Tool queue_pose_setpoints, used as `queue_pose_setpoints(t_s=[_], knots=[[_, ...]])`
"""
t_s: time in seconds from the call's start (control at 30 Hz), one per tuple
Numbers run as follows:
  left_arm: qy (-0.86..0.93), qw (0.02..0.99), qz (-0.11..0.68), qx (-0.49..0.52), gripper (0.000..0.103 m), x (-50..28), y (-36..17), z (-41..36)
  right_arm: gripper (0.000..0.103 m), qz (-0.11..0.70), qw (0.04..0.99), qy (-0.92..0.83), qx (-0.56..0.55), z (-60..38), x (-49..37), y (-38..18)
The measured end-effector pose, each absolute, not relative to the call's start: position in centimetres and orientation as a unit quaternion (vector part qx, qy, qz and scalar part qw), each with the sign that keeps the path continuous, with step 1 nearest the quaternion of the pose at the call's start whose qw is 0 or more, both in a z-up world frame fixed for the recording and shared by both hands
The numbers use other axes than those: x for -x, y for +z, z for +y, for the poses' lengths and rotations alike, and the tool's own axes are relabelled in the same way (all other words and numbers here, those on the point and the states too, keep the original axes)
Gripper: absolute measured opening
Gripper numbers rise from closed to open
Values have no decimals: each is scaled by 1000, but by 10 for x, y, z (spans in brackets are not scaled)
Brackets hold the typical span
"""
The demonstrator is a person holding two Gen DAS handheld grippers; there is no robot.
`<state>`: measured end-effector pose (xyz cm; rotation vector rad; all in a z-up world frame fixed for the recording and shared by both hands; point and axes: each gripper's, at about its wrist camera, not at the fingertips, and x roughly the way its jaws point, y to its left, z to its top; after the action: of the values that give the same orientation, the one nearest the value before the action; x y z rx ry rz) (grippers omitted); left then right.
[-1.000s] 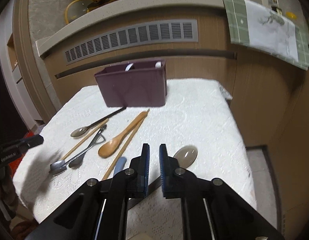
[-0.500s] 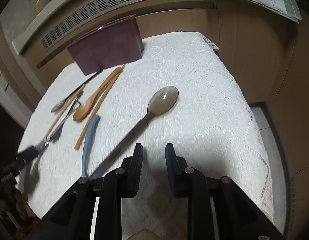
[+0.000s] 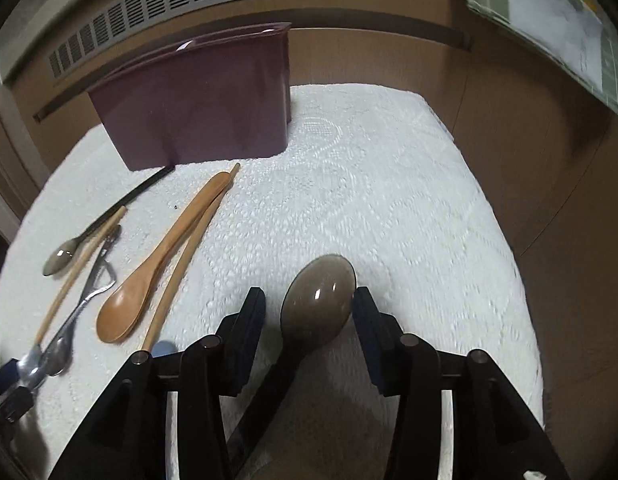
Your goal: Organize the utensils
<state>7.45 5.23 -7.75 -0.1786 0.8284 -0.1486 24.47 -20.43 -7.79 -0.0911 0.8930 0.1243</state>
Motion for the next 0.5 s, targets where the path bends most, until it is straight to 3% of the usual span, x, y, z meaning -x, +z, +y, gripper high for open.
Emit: queue_pose_setpoints(t_s=[0.03,0.07,0.5], knots=[[-70,910,401,81,45,-74,-77,51,33,431,899,59,47,-203,-245,-78],[-69,910,401,74,45,-74,-78,49,31,429,900,65,48,-202,-245,-77],[-83,911,403,-25,45,-93,-77,20,32,366,925,94,39,-227,-175,-49]])
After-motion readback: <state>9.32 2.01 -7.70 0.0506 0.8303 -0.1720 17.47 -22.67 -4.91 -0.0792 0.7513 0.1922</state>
